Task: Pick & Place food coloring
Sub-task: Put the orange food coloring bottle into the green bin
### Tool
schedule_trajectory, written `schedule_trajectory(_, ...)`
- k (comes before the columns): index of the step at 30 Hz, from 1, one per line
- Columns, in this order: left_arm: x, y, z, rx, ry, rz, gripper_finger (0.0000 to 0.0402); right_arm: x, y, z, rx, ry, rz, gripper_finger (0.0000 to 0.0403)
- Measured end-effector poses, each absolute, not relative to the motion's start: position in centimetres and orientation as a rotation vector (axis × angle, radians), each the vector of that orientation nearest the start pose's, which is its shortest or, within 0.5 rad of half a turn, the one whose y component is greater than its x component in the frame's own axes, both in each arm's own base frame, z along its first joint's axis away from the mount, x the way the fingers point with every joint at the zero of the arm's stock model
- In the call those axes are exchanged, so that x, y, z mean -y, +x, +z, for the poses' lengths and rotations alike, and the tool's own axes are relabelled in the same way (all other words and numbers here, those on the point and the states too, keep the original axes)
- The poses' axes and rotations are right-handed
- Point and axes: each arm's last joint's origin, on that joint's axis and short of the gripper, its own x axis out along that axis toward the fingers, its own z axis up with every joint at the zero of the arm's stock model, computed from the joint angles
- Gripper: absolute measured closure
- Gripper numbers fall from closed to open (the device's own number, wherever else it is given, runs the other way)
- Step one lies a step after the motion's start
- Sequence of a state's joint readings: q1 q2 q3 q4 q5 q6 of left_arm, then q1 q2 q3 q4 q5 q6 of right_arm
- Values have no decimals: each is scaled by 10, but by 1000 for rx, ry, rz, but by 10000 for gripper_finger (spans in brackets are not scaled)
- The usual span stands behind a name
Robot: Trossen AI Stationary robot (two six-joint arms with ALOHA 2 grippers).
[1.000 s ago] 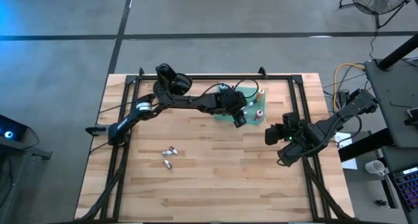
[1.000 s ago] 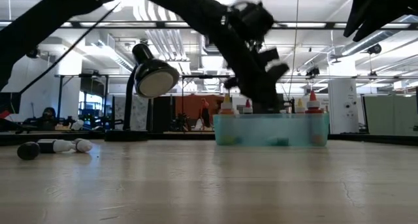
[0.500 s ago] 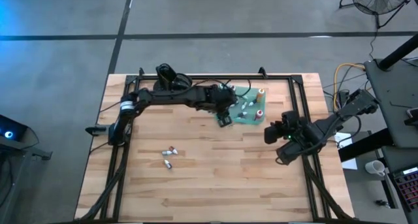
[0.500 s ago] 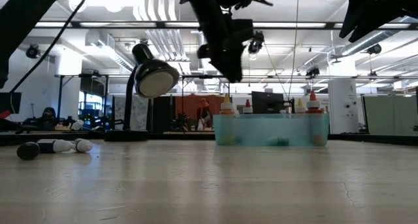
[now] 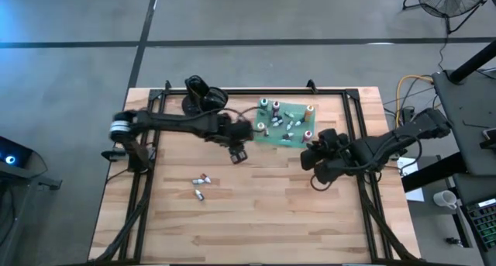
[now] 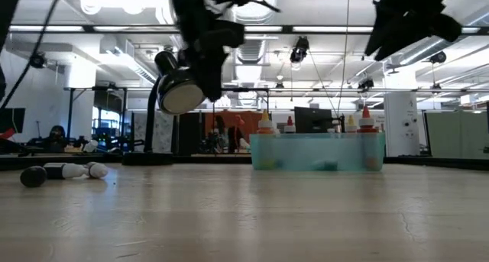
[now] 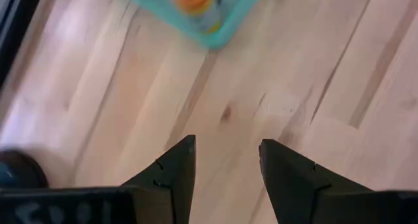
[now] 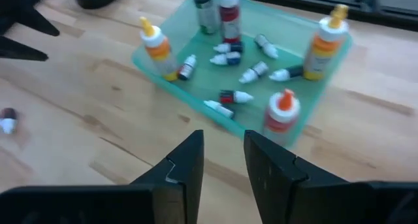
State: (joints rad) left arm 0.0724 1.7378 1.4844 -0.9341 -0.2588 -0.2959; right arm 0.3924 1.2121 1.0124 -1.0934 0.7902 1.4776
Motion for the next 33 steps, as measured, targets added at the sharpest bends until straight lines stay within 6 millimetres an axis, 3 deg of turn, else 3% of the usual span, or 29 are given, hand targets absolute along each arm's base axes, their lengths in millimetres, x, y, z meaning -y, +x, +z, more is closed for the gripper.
schedule_trajectory(8,-25,282,264,-912,-368,541,260,-52,208,274,-580,495,-896,311)
schedule_trajectory(14,-23,250,260,-844,-437,561,260,-47,209,273,-643,360,-863,320)
schedule_trajectory(22,-21,228,252,-842,-486,579,260,-44,211,280,-490,412,-958,322)
schedule_trajectory(33,-19,219,233,-943,-473,552,260,-35,212,281,-408,331,-1046,325)
